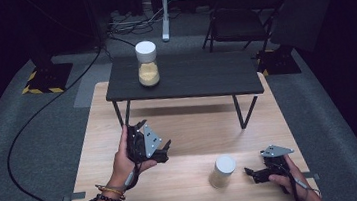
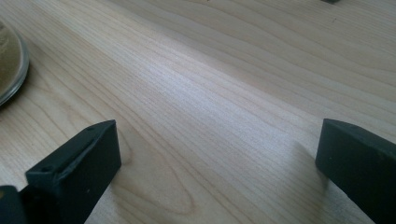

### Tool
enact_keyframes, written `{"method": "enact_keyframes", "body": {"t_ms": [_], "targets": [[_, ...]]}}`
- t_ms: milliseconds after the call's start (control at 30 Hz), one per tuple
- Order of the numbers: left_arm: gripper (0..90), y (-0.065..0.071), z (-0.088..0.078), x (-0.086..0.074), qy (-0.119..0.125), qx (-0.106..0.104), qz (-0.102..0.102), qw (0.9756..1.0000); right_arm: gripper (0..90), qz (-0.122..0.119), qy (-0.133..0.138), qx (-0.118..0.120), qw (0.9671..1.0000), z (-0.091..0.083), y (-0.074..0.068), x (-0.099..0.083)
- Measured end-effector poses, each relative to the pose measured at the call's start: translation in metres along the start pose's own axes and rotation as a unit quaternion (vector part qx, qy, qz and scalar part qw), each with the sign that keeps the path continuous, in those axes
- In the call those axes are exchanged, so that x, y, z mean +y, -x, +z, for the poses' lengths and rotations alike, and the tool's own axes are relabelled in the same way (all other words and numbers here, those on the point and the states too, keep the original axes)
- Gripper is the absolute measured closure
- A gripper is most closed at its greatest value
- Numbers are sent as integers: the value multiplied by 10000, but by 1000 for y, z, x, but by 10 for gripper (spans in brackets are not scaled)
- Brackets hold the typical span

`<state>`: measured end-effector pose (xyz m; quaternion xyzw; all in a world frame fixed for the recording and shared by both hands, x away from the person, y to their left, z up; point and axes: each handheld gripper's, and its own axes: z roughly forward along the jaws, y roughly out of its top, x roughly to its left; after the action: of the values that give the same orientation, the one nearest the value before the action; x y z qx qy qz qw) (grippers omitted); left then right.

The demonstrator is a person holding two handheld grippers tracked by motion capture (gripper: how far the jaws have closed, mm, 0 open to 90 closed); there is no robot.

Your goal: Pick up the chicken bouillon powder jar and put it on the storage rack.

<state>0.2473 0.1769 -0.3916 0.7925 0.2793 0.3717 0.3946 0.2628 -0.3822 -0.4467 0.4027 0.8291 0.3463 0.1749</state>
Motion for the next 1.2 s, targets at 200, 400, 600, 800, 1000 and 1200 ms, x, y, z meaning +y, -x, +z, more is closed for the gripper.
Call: {"method": "enact_keyframes", "body": {"t_ms": [200, 400, 600, 800, 1000, 1200], "targets": [[6, 7, 6, -15, -329, -90, -56, 9994, 0, -3, -5, 6, 10000, -1, 0, 0], [8, 12, 11, -25, -640, -130, 85, 9978, 0, -3, -4, 6, 10000, -1, 0, 0], [9, 11, 15, -36, -941, -195, -62, 9953, 0, -2, -4, 6, 10000, -1, 0, 0], [10, 0, 18, -48, -1290, -360, -402, 9902, 0, -1, -4, 6, 10000, -1, 0, 0], [12, -10, 22, -57, -1553, -588, -796, 9829, 0, -3, -4, 6, 10000, -1, 0, 0], [10, -16, 20, -64, -1590, -641, -1040, 9797, 0, -12, -2, 15, 10000, -1, 0, -1]]}}
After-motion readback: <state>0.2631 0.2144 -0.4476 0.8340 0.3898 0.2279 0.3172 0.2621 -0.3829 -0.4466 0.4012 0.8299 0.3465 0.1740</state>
